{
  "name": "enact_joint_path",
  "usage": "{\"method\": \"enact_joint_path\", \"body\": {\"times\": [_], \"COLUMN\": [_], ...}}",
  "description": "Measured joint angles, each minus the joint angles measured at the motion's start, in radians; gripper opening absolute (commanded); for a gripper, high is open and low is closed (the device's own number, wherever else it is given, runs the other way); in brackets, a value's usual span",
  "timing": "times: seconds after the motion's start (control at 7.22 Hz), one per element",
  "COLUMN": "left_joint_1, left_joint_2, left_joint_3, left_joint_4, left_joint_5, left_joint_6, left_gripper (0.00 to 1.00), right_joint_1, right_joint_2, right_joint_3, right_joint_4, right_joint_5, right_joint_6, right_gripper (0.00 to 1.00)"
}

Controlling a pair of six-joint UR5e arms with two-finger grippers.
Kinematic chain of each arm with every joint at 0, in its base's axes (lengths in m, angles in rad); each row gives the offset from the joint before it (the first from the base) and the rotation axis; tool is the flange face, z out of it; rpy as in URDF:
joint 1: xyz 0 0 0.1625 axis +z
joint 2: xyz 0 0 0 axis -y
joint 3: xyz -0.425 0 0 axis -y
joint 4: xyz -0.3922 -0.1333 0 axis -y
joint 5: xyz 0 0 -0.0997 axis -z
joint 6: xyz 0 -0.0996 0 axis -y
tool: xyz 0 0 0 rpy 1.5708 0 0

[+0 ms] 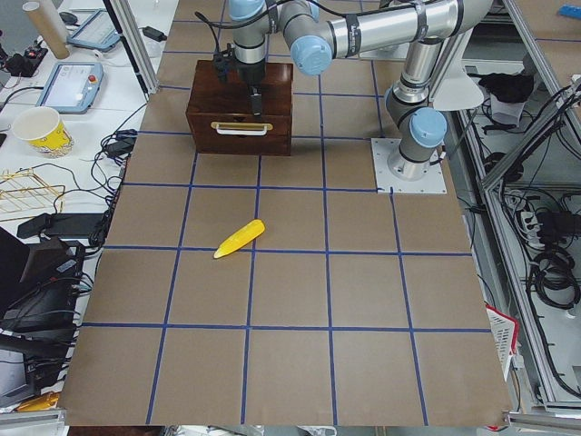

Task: Open drawer and put corn inside
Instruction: 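Move the left gripper down to the white drawer handle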

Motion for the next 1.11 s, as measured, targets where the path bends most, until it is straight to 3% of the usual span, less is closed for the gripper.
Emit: {"method": "enact_joint_path", "body": {"times": [0.42, 1.11], "left_joint_1": [0.086, 0.105], "left_joint_2": [-0.063, -0.182], "left_joint_3": [0.0, -0.024], "left_joint_4": [0.026, 0.113], "left_joint_5": [-0.007, -0.205], "left_joint_6": [0.254, 0.32], "left_gripper": [1.0, 1.0], "right_joint_1": [-0.001, -0.001], "right_joint_2": [0.0, 0.0], "right_joint_3": [0.0, 0.0], "right_joint_4": [0.0, 0.0], "right_joint_5": [0.0, 0.0], "right_joint_6": [0.0, 0.0], "right_gripper": [1.0, 1.0]}}
